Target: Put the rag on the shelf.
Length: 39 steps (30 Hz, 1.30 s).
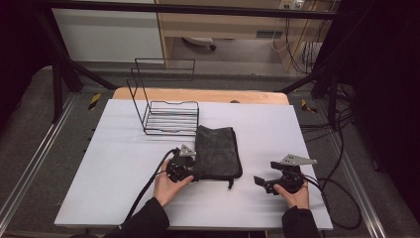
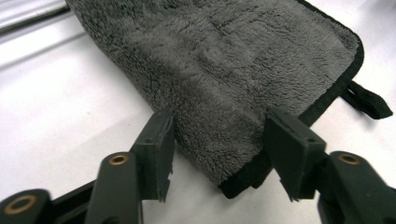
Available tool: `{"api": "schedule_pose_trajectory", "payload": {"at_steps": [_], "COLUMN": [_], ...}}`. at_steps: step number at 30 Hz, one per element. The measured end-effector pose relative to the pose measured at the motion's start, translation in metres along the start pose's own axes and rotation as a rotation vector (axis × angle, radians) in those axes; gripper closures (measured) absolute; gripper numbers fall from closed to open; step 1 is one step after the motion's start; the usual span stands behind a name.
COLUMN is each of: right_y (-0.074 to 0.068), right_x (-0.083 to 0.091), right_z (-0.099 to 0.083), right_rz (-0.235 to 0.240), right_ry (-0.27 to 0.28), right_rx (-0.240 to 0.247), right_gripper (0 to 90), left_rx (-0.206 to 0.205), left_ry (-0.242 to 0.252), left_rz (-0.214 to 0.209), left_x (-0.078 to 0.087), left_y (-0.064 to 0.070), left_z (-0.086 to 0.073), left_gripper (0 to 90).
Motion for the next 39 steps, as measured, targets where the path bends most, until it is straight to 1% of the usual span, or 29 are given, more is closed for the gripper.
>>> {"api": "schedule_pose_trajectory", "payload": {"at_steps": [1, 4, 7, 10, 12, 15, 16, 17, 18, 23, 27, 32, 33, 35, 37, 39], "right_y": [0.000, -0.001, -0.001, 0.000, 0.000, 0.000, 0.000, -0.001, 0.000, 0.000, 0.000, 0.000, 0.000, 0.000, -0.001, 0.000], "right_x": [0.000, -0.001, -0.001, 0.000, 0.000, 0.000, -0.001, -0.001, -0.001, 0.000, 0.000, 0.000, 0.000, 0.000, 0.000, 0.000], "right_z": [0.000, 0.000, 0.000, 0.001, 0.001, 0.001, 0.001, 0.001, 0.002, 0.002, 0.001, 0.001, 0.001, 0.001, 0.001, 0.001], "right_rz": [0.001, 0.002, 0.003, 0.001, 0.000, -0.002, -0.002, -0.001, 0.000, -0.001, -0.003, -0.002, -0.001, -0.002, -0.002, -0.002], "right_ry": [0.000, 0.002, 0.002, 0.005, 0.006, 0.005, 0.007, 0.011, 0.014, 0.012, 0.012, 0.010, 0.010, 0.011, 0.010, 0.011], "right_rx": [-0.003, -0.005, -0.006, 0.002, -0.002, 0.001, -0.002, -0.007, -0.004, -0.008, -0.006, -0.006, -0.006, -0.007, -0.009, -0.006], "right_gripper": [1.2, 1.2, 1.3, 1.4, 1.4, 1.4, 1.4, 1.5, 1.5, 1.5, 1.5, 1.6, 1.6, 1.6, 1.6, 1.6], "left_rx": [0.004, 0.016, 0.020, 0.035, 0.040, 0.034, 0.034, 0.046, 0.048, 0.054, 0.051, 0.060, 0.058, 0.069, 0.070, 0.057], "left_ry": [-0.004, -0.002, -0.006, -0.004, -0.001, 0.003, 0.003, -0.001, -0.005, -0.011, -0.014, -0.007, -0.009, -0.004, -0.004, -0.009], "left_rz": [-0.006, -0.008, 0.003, 0.007, 0.015, 0.039, 0.039, 0.036, 0.034, 0.030, 0.025, 0.010, 0.007, -0.004, -0.013, -0.017], "left_x": [-0.001, -0.002, -0.004, -0.005, -0.006, -0.008, -0.008, -0.008, -0.008, -0.008, -0.007, -0.005, -0.004, -0.001, 0.002, 0.006], "left_y": [0.001, 0.003, 0.005, 0.007, 0.009, 0.012, 0.012, 0.012, 0.011, 0.010, 0.009, 0.008, 0.008, 0.008, 0.008, 0.007], "left_z": [0.000, -0.001, -0.001, -0.002, -0.002, -0.002, -0.002, -0.001, -0.001, 0.000, 0.001, 0.002, 0.002, 0.003, 0.004, 0.004], "left_gripper": [47.2, 51.4, 54.7, 57.7, 60.3, 65.1, 66.6, 68.4, 70.2, 78.8, 81.5, 83.0, 83.1, 83.3, 83.4, 83.5]}}
Point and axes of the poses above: each handheld gripper's, and its own axes: x roughly backward along the jaws, z roughly out of its top, y roughly to its right, the point moved 5 cm from there along -x, roughly forward along the jaws, and after that the axes turned 6 degrees about x, right-handed, at the moved point
